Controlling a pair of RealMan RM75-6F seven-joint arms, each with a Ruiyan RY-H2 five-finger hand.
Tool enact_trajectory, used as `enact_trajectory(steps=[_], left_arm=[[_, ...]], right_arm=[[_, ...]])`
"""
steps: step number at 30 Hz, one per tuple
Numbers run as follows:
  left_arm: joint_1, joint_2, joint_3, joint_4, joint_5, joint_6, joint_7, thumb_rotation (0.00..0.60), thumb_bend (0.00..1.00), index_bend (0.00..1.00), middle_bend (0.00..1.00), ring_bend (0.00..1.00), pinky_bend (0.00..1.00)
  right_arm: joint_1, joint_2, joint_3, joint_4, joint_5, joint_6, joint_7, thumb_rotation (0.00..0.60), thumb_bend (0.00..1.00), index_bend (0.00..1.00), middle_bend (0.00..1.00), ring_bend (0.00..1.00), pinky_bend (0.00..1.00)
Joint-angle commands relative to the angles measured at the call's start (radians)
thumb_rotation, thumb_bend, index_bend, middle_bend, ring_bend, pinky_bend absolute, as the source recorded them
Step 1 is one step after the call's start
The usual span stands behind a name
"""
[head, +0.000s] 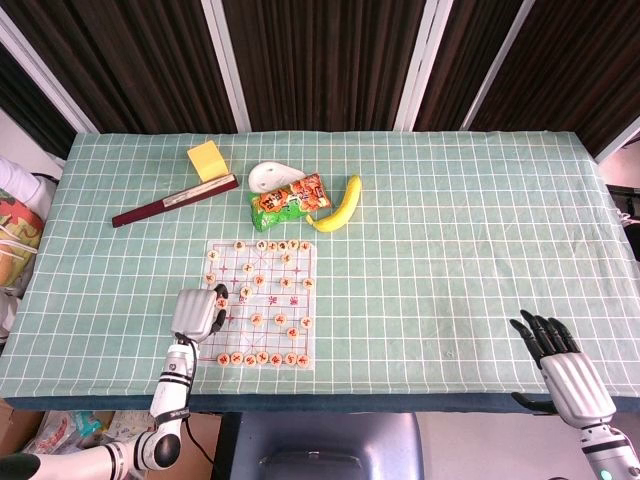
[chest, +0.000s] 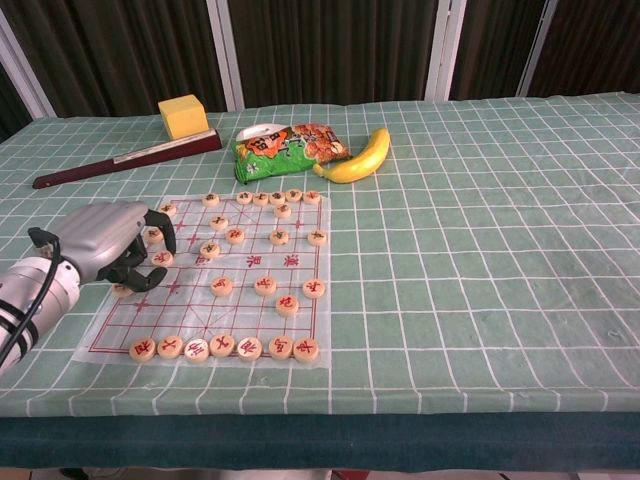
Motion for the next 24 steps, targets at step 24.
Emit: enact_trajectory(steps=[24], left_arm=[[0.020,0.067,0.012,-0.126,0.054,0.036,-0.050,0.600,0.40,0.21,1.00,1.00,1.00]], right_arm=[[-0.005,0.006,0.005,-0.003,0.012,0.006,0.006,0.600,0.22,0.00,0.00,0.00,0.00]])
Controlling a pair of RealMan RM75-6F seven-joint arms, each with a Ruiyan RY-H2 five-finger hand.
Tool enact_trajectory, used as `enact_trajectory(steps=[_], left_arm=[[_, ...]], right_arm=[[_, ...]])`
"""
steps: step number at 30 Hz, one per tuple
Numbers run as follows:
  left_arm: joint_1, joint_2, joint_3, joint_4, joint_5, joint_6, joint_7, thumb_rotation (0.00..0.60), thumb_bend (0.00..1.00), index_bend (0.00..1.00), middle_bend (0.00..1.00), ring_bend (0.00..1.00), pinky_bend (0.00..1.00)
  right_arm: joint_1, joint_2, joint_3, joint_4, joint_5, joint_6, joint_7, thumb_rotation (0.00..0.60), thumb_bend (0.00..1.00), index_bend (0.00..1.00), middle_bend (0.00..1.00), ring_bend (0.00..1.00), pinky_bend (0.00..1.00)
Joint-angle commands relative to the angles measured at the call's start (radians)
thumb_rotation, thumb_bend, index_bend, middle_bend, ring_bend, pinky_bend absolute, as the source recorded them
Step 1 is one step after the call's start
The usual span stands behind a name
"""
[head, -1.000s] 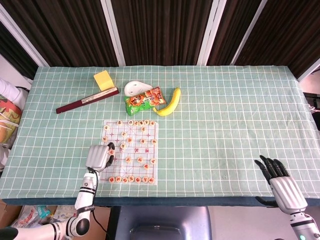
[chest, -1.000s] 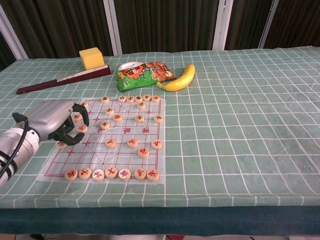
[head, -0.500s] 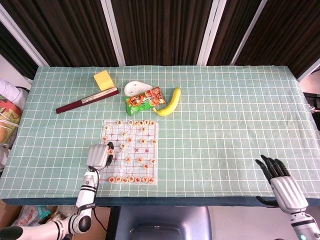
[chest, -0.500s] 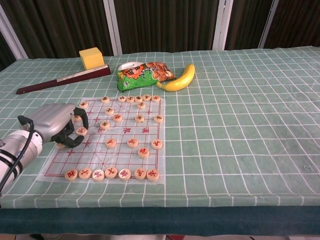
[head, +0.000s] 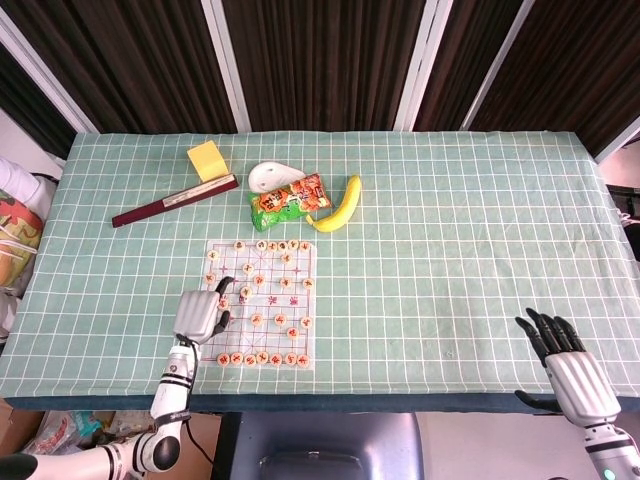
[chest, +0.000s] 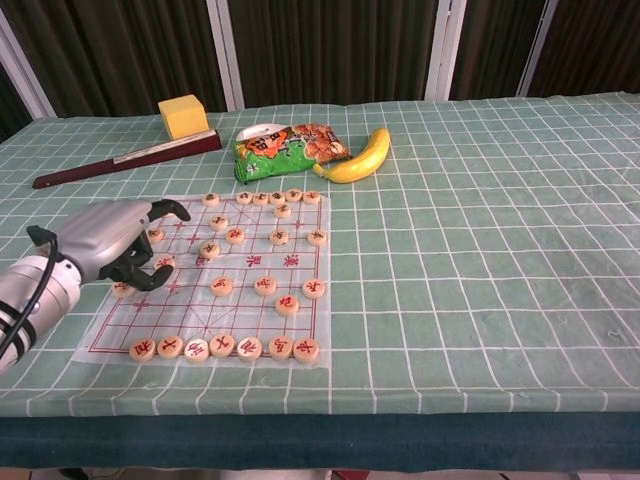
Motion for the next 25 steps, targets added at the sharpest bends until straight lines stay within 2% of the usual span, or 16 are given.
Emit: enact_trajectory(steps=[1,4,5,6,7,8,9,10,11,12,13,15,17,19,21,25], left_arm=[[0.026,0.075,0.013,-0.120,0.066,0.056,-0.036,0.600,0.40,0.21,1.00,1.00,1.00],[0.075,0.204,0.059,-0.281,0.199,0.140,-0.113,0.600,0.40,0.21,1.00,1.00,1.00],[0.104,0.292,0.103,-0.368,0.276,0.164,-0.187,0.600,0.40,0.20,0.99,1.00,1.00],[0.128,0.371,0.147,-0.433,0.334,0.174,-0.259,0.600,0.40,0.19,0.91,0.97,0.99],[0.152,0.455,0.196,-0.488,0.394,0.185,-0.341,0.600,0.40,0.16,0.76,0.86,0.93],[0.184,0.565,0.267,-0.529,0.483,0.212,-0.451,0.600,0.40,0.11,0.56,0.68,0.82],[0.209,0.636,0.317,-0.534,0.548,0.245,-0.530,0.600,0.40,0.06,0.39,0.50,0.70],[0.238,0.691,0.360,-0.522,0.606,0.291,-0.602,0.600,0.40,0.03,0.25,0.33,0.57],[0.282,0.739,0.404,-0.481,0.670,0.371,-0.688,0.600,0.40,0.01,0.16,0.20,0.47],[0.320,0.752,0.426,-0.437,0.705,0.442,-0.748,0.600,0.40,0.00,0.09,0.12,0.40],[0.358,0.746,0.434,-0.385,0.730,0.517,-0.806,0.600,0.40,0.00,0.05,0.07,0.35],[0.445,0.675,0.419,-0.217,0.737,0.673,-0.899,0.600,0.40,0.00,0.04,0.10,0.36],[0.483,0.645,0.411,-0.129,0.719,0.703,-0.880,0.600,0.40,0.00,0.04,0.14,0.37],[0.500,0.623,0.389,-0.077,0.729,0.747,-0.872,0.600,0.40,0.00,0.02,0.07,0.30],[0.504,0.612,0.376,-0.050,0.733,0.759,-0.877,0.600,0.40,0.00,0.01,0.01,0.23],[0.505,0.619,0.375,-0.037,0.728,0.727,-0.874,0.600,0.40,0.00,0.00,0.00,0.18]], right_arm=[[0.000,0.002,0.000,0.000,-0.001,0.001,0.003,0.600,0.22,0.00,0.00,0.00,0.00],[-0.002,0.005,0.001,0.002,0.000,0.006,0.012,0.600,0.22,0.00,0.00,0.00,0.00],[-0.003,0.006,0.002,0.003,-0.001,0.008,0.016,0.600,0.22,0.00,0.00,0.00,0.00],[-0.004,0.007,0.002,0.003,-0.001,0.010,0.017,0.600,0.22,0.00,0.00,0.00,0.00],[-0.004,0.007,0.002,0.003,-0.001,0.011,0.018,0.600,0.22,0.00,0.00,0.00,0.00],[-0.005,0.006,0.002,0.003,-0.002,0.012,0.015,0.600,0.22,0.00,0.00,0.00,0.00],[-0.005,0.006,0.001,0.002,-0.004,0.012,0.011,0.600,0.22,0.00,0.00,0.00,0.00],[-0.006,0.005,0.000,0.001,-0.006,0.013,0.006,0.600,0.22,0.00,0.00,0.00,0.00],[-0.007,0.003,-0.001,-0.001,-0.010,0.015,-0.004,0.600,0.22,0.00,0.00,0.00,0.00],[-0.008,0.002,-0.002,-0.004,-0.013,0.017,-0.011,0.600,0.22,0.00,0.00,0.00,0.00],[-0.010,-0.001,-0.003,-0.006,-0.016,0.021,-0.018,0.600,0.22,0.00,0.00,0.00,0.00],[-0.015,-0.014,-0.005,-0.007,-0.026,0.028,-0.050,0.600,0.22,0.00,0.00,0.00,0.00],[-0.014,-0.021,-0.011,-0.009,-0.037,0.023,-0.066,0.600,0.22,0.00,0.00,0.00,0.00],[-0.011,-0.027,-0.011,-0.013,-0.039,0.017,-0.080,0.600,0.22,0.00,0.00,0.00,0.00],[-0.010,-0.031,-0.010,-0.016,-0.041,0.017,-0.089,0.600,0.22,0.00,0.00,0.00,0.00],[-0.011,-0.031,-0.010,-0.017,-0.037,0.017,-0.088,0.600,0.22,0.00,0.00,0.00,0.00]])
